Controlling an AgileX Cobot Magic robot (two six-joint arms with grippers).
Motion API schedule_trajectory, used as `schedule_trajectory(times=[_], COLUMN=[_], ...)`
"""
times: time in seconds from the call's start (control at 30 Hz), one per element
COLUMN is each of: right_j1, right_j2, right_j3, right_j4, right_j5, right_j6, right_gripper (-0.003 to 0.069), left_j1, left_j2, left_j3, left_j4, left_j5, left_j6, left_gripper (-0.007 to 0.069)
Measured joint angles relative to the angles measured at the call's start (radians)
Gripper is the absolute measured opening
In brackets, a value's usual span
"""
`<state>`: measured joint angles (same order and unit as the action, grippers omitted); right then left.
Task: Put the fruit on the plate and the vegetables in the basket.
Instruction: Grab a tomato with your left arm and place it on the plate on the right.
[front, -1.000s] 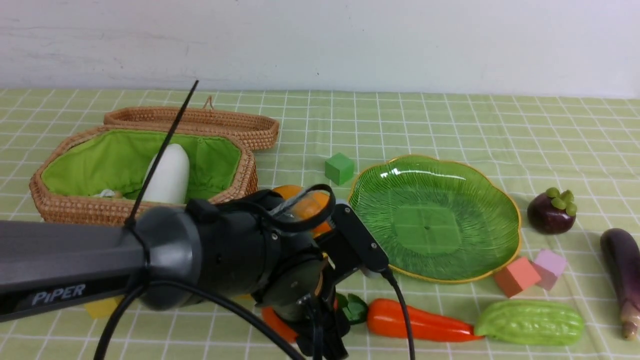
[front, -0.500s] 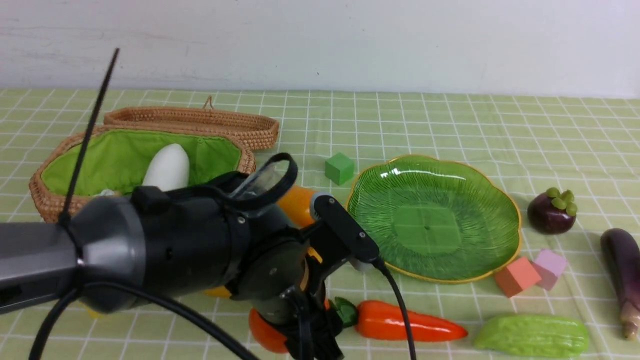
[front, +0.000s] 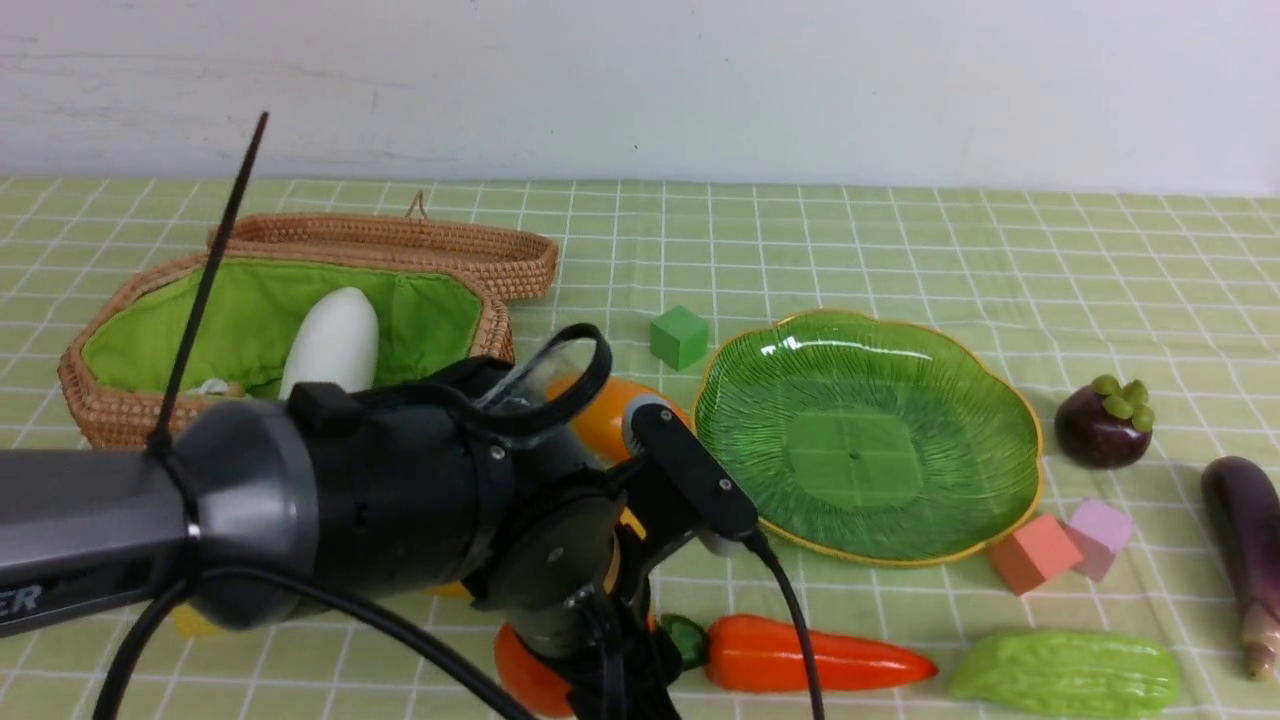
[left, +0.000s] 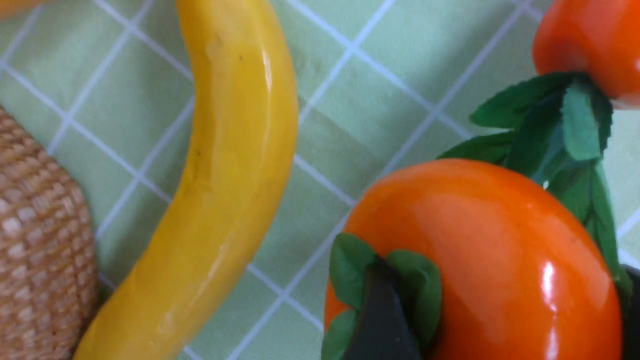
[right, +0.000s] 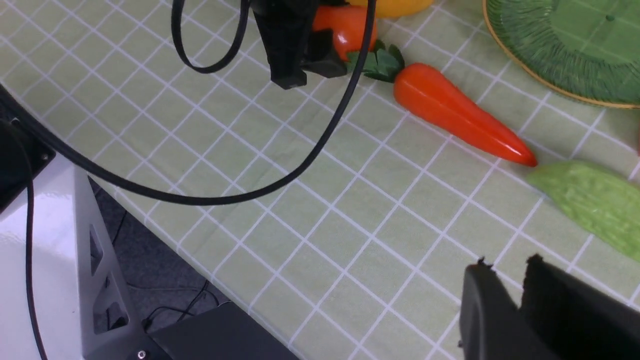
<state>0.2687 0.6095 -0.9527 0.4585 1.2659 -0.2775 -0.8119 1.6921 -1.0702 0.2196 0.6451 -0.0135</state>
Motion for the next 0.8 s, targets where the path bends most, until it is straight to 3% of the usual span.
schedule_trajectory(times=[0.8], right_j1=[0.000], right_j2=[0.000], right_j3=[0.000], right_j4=[0.010], right_j5=[0.000], right_j6=[-0.039], right_gripper=[0.0127], left_j1=[0.000], left_j2=[0.020], left_j3=[0.000], left_j4=[0.000], left_j5=[0.094], left_j6=[0.039], left_gripper=[0.0545])
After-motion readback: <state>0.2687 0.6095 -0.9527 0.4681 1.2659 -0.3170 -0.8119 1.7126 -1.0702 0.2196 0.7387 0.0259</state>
